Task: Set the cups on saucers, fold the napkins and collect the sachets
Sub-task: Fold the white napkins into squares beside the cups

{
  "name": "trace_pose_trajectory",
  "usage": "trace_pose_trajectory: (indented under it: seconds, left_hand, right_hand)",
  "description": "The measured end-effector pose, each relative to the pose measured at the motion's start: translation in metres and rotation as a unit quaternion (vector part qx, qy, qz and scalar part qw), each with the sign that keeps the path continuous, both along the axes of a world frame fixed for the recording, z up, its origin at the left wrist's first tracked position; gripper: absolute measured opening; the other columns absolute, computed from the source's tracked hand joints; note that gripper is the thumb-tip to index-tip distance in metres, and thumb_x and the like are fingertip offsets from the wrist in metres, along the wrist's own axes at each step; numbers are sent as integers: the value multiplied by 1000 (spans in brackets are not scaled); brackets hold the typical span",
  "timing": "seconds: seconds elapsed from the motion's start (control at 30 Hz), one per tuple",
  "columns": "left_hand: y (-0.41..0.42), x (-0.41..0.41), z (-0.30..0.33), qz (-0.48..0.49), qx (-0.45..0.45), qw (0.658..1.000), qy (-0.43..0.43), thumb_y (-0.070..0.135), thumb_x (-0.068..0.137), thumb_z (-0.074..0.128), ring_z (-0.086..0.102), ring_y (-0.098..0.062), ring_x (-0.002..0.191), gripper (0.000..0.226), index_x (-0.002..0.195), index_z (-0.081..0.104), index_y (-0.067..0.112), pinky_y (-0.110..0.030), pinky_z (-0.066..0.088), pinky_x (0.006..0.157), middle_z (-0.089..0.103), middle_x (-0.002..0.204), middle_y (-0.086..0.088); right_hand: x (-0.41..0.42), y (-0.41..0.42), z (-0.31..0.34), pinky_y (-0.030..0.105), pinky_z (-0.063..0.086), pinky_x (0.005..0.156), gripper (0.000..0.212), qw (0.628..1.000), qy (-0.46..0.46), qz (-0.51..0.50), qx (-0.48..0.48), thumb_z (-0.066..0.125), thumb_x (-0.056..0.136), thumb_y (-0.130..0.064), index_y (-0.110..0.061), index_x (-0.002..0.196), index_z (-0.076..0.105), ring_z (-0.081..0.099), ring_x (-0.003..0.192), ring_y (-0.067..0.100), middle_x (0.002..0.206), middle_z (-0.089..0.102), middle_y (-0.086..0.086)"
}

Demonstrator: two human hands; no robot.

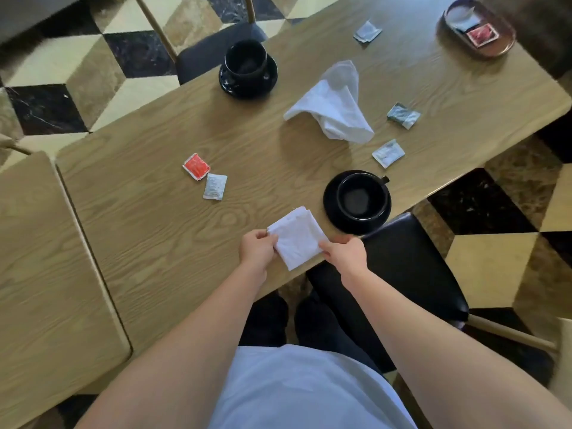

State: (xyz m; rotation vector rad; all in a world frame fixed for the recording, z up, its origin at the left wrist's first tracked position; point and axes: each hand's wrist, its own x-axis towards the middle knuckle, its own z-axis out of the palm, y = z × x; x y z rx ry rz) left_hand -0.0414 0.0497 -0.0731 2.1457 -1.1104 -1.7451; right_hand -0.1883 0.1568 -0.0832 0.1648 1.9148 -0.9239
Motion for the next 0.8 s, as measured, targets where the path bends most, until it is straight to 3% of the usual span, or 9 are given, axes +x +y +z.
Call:
trace_pose_trajectory:
  seconds: [0.13, 0.2, 0.33, 0.43, 0.53, 0.67, 0.73, 0.8]
  left_hand:
    - [-2, -2, -7, -39, -11, 997, -62, 19, 89, 65, 68, -27, 96, 10, 98, 61, 18, -44, 57, 87, 70, 105, -5]
    - [-3, -2, -10, -51, -22, 994, -91, 21, 87, 66, 67, -25, 86, 10, 90, 57, 20, -42, 57, 80, 70, 99, -6]
    - [-4, 0, -11, -65, -13, 992, -106, 21, 84, 68, 63, -26, 77, 16, 81, 53, 17, -45, 57, 75, 70, 91, -8]
    - [-11, -4, -7, -98, -39, 989, -108, 16, 81, 64, 54, -18, 69, 14, 79, 50, 18, -34, 45, 59, 61, 80, 0]
    - [-24, -26, 3, -113, -83, 987, -73, 15, 83, 57, 45, -15, 63, 13, 77, 46, 19, -27, 35, 56, 51, 73, 5]
    - [-53, -69, 22, -88, -79, 993, 24, 18, 86, 55, 44, -14, 61, 12, 77, 47, 18, -28, 41, 58, 49, 70, 5]
    - [-74, -93, 29, -47, -50, 995, 72, 16, 87, 55, 48, -18, 61, 10, 79, 49, 16, -27, 44, 52, 52, 71, -2]
    - [-98, -116, 32, -31, -17, 995, 92, 14, 90, 54, 50, -18, 53, 8, 83, 50, 14, -22, 39, 41, 54, 70, -5]
  right_hand:
    - [0, -2, -7, 40, 60, 81, 42, 997, 56, 31, 53, 79, 79, -30, -10, 112, 62, 69, 93, 24, 104, 69, 6]
    - [4, 0, -8, 33, 57, 69, 39, 994, 72, 45, 68, 77, 78, -38, -10, 103, 66, 69, 84, 21, 97, 70, 4]
    - [10, 3, -4, 40, 62, 74, 32, 993, 59, 69, 81, 72, 81, -41, -10, 88, 67, 73, 73, 21, 81, 74, 3]
    - [14, -2, 3, 36, 58, 67, 34, 985, 88, 126, 75, 66, 79, -36, -3, 77, 60, 72, 68, 26, 76, 72, 6]
    - [18, -18, 15, 32, 49, 59, 28, 979, 94, 181, 5, 63, 78, -30, -11, 67, 47, 61, 57, 21, 67, 62, 16]
    - [6, -64, 41, 20, 47, 47, 39, 967, 98, 215, -98, 65, 85, -28, 5, 72, 47, 66, 50, 7, 68, 68, 18]
    - [-16, -96, 51, 26, 45, 47, 36, 959, 160, 198, -125, 64, 84, -29, 0, 70, 49, 63, 52, 10, 61, 64, 9]
    - [-51, -128, 58, 30, 44, 56, 26, 937, 276, 180, -112, 63, 85, -28, -11, 70, 52, 56, 61, 12, 65, 60, -1]
